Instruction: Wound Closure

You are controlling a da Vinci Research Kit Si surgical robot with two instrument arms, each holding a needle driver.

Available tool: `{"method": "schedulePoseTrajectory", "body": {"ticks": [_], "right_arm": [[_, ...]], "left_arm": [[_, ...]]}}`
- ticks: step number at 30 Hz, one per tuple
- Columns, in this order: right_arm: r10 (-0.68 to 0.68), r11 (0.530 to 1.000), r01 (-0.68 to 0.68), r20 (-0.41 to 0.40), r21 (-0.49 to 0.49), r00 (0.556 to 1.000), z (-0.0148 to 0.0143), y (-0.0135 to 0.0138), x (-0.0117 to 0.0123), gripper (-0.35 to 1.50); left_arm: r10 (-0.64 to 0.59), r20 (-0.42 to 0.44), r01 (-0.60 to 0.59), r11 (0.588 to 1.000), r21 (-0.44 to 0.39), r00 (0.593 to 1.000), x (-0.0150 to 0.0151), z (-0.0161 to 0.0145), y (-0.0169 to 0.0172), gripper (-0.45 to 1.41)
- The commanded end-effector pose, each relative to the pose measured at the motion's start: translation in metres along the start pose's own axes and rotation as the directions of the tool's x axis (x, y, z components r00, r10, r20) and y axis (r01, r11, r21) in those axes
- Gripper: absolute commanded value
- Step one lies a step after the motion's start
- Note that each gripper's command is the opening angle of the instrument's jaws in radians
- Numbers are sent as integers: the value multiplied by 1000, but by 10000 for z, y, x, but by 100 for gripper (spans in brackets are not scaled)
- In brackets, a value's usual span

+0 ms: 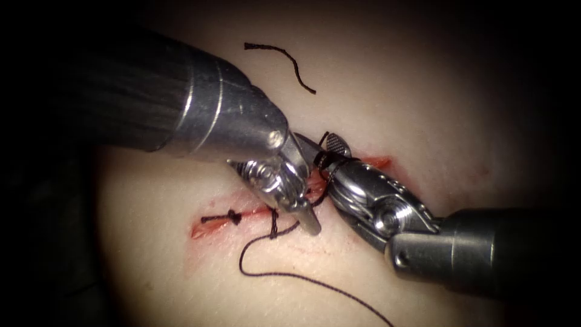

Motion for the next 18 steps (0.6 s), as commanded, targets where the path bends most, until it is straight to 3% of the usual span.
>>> {"method": "schedulePoseTrajectory", "body": {"ticks": [1, 6, 16, 18], "right_arm": [[6, 1000, -6, 3, 1, 1000, 3, -7, -4, 84], [16, 1000, -15, 18, -5, 1000, -1, -9, -7, 73], [61, 998, -61, 33, -7, 998, 10, -3, -4, 73], [84, 996, -84, 40, -8, 996, 14, -2, -3, 66]], "left_arm": [[1, 0, -1, 1000, 0, 1000, 5, 4, 0, -27], [0, 0, 0, 1000, 0, 1000, 5, 4, 0, -27], [-1, 0, 1, 1000, -1, 1000, 5, 4, 2, -27], [-1, 0, 1, 1000, -1, 1000, 5, 4, 2, -27]]}}
